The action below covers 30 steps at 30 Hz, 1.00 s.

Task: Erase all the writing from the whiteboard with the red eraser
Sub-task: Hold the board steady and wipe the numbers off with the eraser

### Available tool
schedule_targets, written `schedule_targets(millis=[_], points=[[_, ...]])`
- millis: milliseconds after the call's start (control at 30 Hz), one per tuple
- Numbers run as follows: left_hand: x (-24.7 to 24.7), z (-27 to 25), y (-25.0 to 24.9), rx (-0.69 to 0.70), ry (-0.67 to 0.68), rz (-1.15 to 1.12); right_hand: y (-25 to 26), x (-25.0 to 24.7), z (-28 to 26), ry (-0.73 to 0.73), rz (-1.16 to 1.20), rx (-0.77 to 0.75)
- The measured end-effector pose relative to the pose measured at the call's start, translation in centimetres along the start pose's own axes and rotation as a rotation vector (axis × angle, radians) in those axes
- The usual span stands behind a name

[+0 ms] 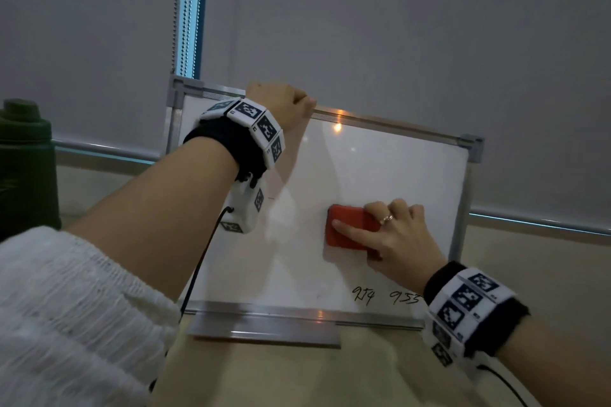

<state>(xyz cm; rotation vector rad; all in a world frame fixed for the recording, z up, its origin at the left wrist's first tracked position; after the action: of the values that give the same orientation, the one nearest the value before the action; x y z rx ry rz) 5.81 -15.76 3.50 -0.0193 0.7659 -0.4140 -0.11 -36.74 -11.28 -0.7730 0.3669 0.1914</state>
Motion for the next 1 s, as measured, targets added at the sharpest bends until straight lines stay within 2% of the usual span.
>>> schedule_targets(millis=[33,133,200,233,367,400,467,567,633,733,867,933,1000], points=[[0.0,0.1,0.0,0.003,0.002,-0.003,1.2,0.5,-0.9,0.023,0.021,-0.063],[0.0,0.0,-0.1,0.004,0.004,-0.002,4.4,1.3,-3.1,0.152,0.051,-0.392],[-0.2,0.0,-0.1,0.006,-0.005,0.014,4.1,1.0,-2.5,0.168,0.047,-0.463],[-0.2,-0.1,-0.1,0.004,-0.007,0.018,3.4,0.7,-1.7,0.145,0.048,-0.435],[0.0,-0.2,-0.2,-0.009,0.001,0.004,0.3,-0.5,1.6,-0.006,0.004,-0.098],[0.0,-0.2,-0.2,-0.014,0.0,0.002,0.4,-0.5,1.7,-0.015,-0.01,-0.061],[-0.1,-0.2,-0.2,-0.016,-0.007,0.009,1.9,0.2,0.7,0.024,0.02,-0.105],[-0.3,-0.3,-0.3,-0.01,-0.01,0.019,5.5,1.5,-1.7,0.178,0.072,-0.316],[-0.5,-0.3,-0.3,0.001,-0.017,0.024,5.3,1.2,-1.5,0.18,0.083,-0.367],[-0.4,-0.4,-0.3,0.006,-0.006,0.026,1.0,-0.3,0.7,0.051,0.078,-0.273],[-0.1,-0.3,-0.3,-0.017,-0.009,0.009,-5.3,-1.6,1.6,-0.046,0.066,0.064],[0.1,-0.2,-0.2,-0.015,-0.008,0.008,-4.9,-1.1,0.7,-0.074,0.074,0.094],[0.2,-0.1,-0.2,-0.018,-0.01,0.007,-2.7,0.1,-1.1,-0.062,0.112,-0.004]])
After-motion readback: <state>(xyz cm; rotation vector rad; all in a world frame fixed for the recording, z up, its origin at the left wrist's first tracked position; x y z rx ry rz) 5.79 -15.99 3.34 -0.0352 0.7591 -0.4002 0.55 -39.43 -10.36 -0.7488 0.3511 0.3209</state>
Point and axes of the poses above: each hand's wrist, its own z-axis towards the middle knuckle, its own x-axis out of the palm, y = z × x, the point moved 3 cm from there along z, towards the middle knuckle, and after that the axes turned 8 degrees about -y, right-handed, at the moved point
